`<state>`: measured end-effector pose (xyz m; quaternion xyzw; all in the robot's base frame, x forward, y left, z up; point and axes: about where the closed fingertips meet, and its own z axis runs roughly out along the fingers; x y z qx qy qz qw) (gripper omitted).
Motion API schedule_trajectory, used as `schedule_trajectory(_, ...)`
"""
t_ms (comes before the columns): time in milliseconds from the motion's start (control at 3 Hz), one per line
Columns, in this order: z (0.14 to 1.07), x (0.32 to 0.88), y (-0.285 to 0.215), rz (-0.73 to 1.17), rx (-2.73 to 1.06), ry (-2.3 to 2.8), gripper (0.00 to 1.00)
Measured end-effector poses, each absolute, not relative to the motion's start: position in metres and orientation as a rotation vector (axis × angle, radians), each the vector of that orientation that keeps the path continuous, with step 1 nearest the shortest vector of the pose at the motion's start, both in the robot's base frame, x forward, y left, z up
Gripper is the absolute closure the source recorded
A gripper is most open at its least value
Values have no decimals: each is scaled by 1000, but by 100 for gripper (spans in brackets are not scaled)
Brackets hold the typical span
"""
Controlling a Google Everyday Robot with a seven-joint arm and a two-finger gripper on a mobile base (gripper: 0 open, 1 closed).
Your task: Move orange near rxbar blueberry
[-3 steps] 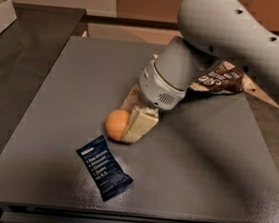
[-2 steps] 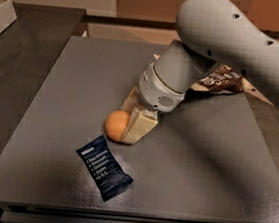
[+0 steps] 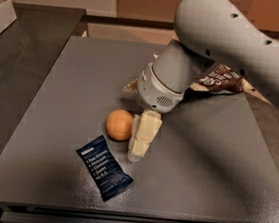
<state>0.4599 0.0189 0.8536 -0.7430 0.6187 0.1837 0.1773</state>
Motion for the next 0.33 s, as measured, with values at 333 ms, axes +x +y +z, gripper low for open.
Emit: schedule_trajectory(333, 854, 460, 19, 520, -2103, 1751, 0)
